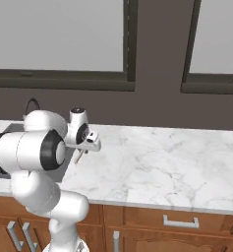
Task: Grab the spray bottle from the cabinet, then place it next to the cutting board for sanitizing. Then grab the dish brush from the countertop next to the sink and place it next to the cutting board.
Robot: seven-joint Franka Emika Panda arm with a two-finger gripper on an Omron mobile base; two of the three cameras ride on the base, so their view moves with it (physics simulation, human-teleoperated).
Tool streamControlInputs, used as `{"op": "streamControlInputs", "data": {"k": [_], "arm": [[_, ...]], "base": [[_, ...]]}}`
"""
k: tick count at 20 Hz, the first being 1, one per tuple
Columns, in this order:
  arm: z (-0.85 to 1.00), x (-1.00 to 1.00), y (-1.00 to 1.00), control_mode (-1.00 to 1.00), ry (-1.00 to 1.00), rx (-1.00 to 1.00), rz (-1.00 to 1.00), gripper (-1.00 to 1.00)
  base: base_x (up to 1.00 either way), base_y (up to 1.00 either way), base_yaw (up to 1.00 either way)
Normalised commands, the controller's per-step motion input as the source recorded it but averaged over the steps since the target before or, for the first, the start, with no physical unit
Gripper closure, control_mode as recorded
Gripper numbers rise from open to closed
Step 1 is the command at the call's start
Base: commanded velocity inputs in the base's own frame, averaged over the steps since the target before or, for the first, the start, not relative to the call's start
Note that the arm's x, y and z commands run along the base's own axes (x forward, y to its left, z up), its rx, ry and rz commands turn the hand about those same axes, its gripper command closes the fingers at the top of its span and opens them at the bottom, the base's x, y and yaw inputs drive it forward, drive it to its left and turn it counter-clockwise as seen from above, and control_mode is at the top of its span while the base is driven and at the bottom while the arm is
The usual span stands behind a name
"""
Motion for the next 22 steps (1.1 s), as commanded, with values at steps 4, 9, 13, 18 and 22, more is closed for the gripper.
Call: {"op": "streamControlInputs", "data": {"k": [4, 9, 13, 18, 22], "arm": [[0.76, -0.23, 0.0, -1.0, -0.27, 0.01, 0.0, 1.0], [0.93, -0.33, 0.0, -1.0, -0.36, 0.07, 0.06, 1.0], [0.83, -0.17, 0.0, -1.0, -0.43, 0.11, 0.13, 1.0], [0.8, -0.02, 0.01, -1.0, -0.45, 0.15, 0.17, 1.0], [0.88, -0.2, 0.0, -1.0, -0.39, 0.11, 0.13, 1.0]], "base": [[0.0, 0.0, 0.0], [0.0, 0.0, 0.0], [0.0, 0.0, 0.0], [0.0, 0.0, 0.0], [0.0, 0.0, 0.0]]}}
